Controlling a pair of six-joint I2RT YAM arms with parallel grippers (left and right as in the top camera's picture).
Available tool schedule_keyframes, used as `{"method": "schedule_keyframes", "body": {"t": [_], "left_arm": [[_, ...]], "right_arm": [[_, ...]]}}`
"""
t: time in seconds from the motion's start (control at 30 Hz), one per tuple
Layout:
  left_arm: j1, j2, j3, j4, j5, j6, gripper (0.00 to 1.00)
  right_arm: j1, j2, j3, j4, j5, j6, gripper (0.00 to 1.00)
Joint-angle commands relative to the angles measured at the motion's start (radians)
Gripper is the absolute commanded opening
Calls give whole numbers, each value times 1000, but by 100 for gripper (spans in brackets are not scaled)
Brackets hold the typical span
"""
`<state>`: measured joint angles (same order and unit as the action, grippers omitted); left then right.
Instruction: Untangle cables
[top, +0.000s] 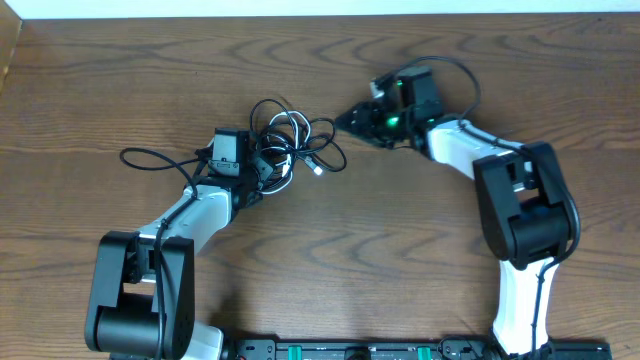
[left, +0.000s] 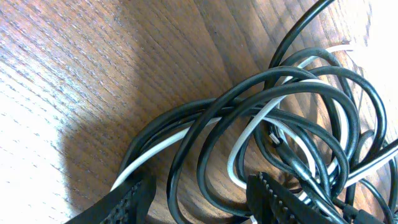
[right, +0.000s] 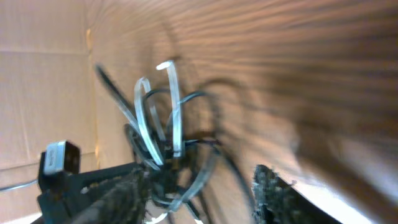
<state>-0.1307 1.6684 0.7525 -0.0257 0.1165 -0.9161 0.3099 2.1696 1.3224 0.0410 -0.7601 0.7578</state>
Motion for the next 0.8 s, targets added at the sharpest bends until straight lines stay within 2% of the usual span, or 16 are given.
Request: {"method": "schedule_keyframes", "body": {"t": [0.0,0.13,0.2,0.33,0.37,0.5,0.63,0.7,0.77], "left_arm": [[10,53,-39,-38,-35,6,55],[10,53,-39,-36,-35,5,55],[10,53,-38,-37,-35,6,55],[10,53,-39,-37,-35,6,55],[10,53,-39,-37,-35,6,55],[10,53,-39,-37,-35,6,55],[10,53,-39,-37,-35,6,55],[10,53,-39,-37,-35,6,55],[10,53,-39,-37,-35,6,55]], "right_arm": [[-6,25,3,-14,-2,-49,55],[3,77,3,11,-14,-28,53],[6,122,3,90,-77,17,50],[10,238,3,394,-230,169,43],[13,284,3,527,-265,248,41],[19,397,3,837,-281,468,29],[21,476,5,1197,-279,645,26],[21,484,5,1289,-279,698,27],[21,483,6,1291,-293,697,27]]}}
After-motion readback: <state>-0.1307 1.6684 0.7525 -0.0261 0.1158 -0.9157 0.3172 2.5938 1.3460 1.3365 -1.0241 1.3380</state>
